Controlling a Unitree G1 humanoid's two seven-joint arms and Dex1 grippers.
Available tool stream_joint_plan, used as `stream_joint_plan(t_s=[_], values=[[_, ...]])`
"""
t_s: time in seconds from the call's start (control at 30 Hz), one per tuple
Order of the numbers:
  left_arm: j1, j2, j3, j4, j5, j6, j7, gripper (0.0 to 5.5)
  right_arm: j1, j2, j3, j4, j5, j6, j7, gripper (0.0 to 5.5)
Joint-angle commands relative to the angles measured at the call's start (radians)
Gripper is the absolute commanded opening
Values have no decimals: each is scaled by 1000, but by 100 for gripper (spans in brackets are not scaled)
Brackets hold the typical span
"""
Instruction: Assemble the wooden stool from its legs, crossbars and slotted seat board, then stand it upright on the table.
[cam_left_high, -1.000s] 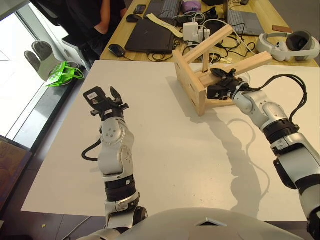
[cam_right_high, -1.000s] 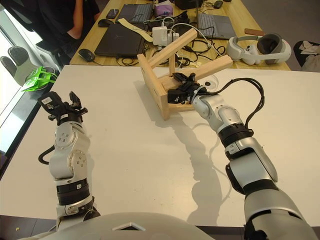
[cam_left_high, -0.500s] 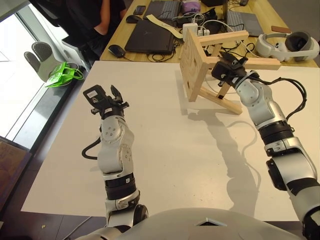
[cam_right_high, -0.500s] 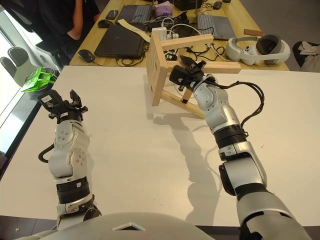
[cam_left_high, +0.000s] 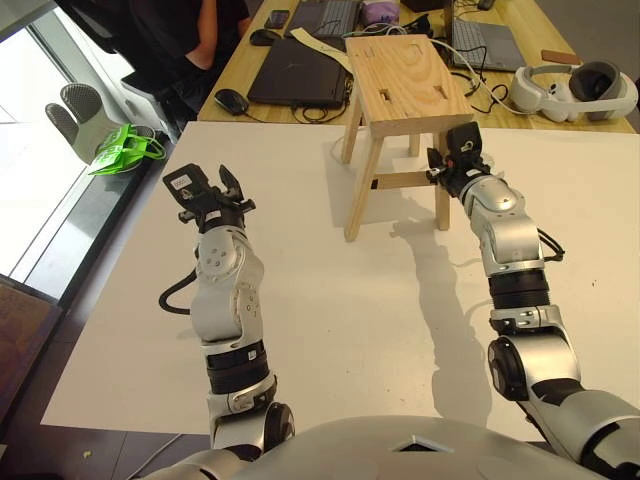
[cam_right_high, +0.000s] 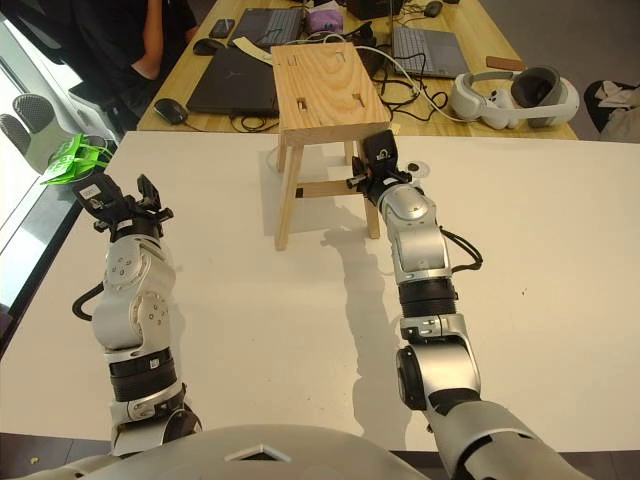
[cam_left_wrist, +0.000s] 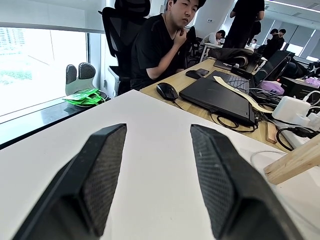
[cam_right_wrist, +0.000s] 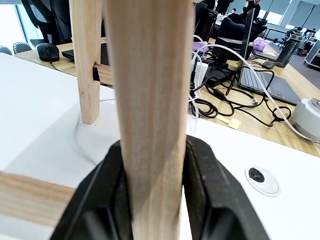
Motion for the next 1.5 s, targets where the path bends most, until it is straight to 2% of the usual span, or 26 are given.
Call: stream_joint_plan(t_s=[0.03, 0.07, 0.1, 0.17, 0.3, 0.4, 0.57, 0.7, 0.87, 0.97, 1.5], values=[[-9, 12, 3, -3, 9, 18, -5, 238, 69, -5, 74, -33, 7, 64, 46, 116], [-8, 12, 3, -5, 10, 20, -6, 238, 80, -3, 81, -56, 24, 49, 61, 116], [-8, 12, 3, -5, 10, 21, -7, 238, 92, 2, 83, -82, 41, 39, 69, 149], [-4, 8, -1, -13, 2, 11, -19, 238, 112, 22, 63, -135, 87, 25, 73, 181], [14, 8, -42, -55, -12, -16, -74, 293, 164, 60, 24, -256, 173, 46, 53, 245], [40, 21, -79, -108, -9, -11, -116, 344, 251, 67, -7, -444, 264, 125, 57, 301], [191, 46, -176, -274, 7, 54, -176, 418, 428, -18, -61, -793, 429, 290, 100, 376], [395, 94, -332, -449, 49, 85, -220, 429, 576, -73, -98, -972, 425, 206, 89, 376], [472, 89, -435, -538, 88, 92, -208, 429, 638, 11, -87, -999, 275, 60, -132, 376], [472, 109, -484, -541, 125, 87, -218, 429, 674, 40, -45, -1004, 243, 23, -181, 376], [450, 111, -491, -527, 159, 82, -248, 429, 716, 62, -11, -996, 242, -32, -238, 376]])
